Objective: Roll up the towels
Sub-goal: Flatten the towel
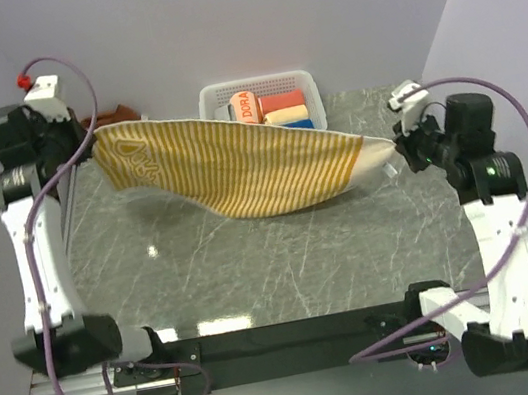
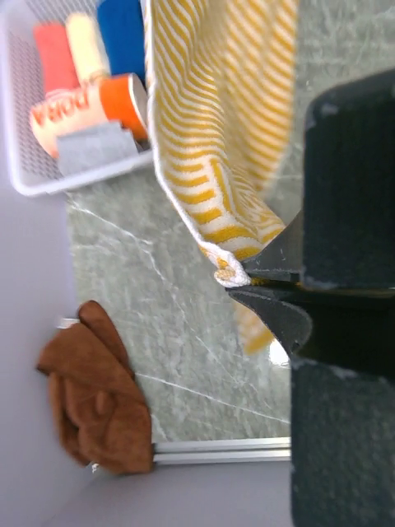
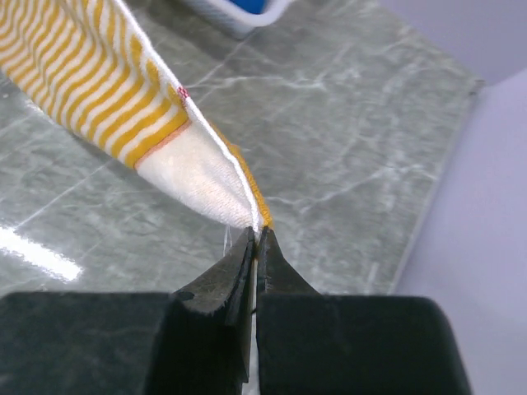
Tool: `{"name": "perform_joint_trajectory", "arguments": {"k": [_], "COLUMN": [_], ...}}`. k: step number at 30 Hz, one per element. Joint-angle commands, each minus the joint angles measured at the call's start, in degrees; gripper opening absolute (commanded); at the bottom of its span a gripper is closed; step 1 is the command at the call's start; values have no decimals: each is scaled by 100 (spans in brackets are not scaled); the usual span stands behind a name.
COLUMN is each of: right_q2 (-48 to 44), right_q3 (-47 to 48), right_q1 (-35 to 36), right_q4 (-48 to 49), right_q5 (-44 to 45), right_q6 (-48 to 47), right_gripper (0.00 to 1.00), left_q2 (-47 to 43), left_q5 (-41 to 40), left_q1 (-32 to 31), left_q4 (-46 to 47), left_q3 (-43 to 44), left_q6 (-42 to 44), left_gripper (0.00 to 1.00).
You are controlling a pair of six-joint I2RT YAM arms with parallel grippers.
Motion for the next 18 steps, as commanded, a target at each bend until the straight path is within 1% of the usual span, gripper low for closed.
{"name": "perform_joint_trajectory", "arguments": {"k": [1,2,3,5,6,9,12,14,17,18], "right_q2": [-665,-823,-1129,-1439,-1692,-2037,-2345,-2328,-2179,-1978], "right_q3": [214,179,100,38,21,116,309,310,-23,-215], "right_q1": [-283,-309,-344,-353,-362,-362,-362,-353,-362,-354], "right_q4": [-242,-268,-286,-329,-338,-452,-593,-655,-357,-269], "right_q5": [-25,19,63,247,309,555,792,941,1161,1188], "right_q6": [-210,-237,-263,-272,-246,-176,-228,-272,-351,-334], "right_gripper": [0,0,0,0,0,0,0,0,0,0], "left_q2": [-893,-1122,-1559,-1992,-2394,-3028,-3329,-3286,-3049,-2909], "left_q5": [399,426,443,435,365,198,92,22,-145,-145], "left_q1": [236,367,411,499,509,517,517,509,517,517], "left_q4": [-70,-97,-114,-141,-167,-316,-501,-658,-598,-432], "left_q3": [-482,-736,-869,-1246,-1353,-1591,-1609,-1565,-1696,-1775], "left_q6": [-190,-199,-181,-155,-155,-260,-392,-383,-392,-383], "left_gripper": [0,0,0,0,0,0,0,0,0,0]}}
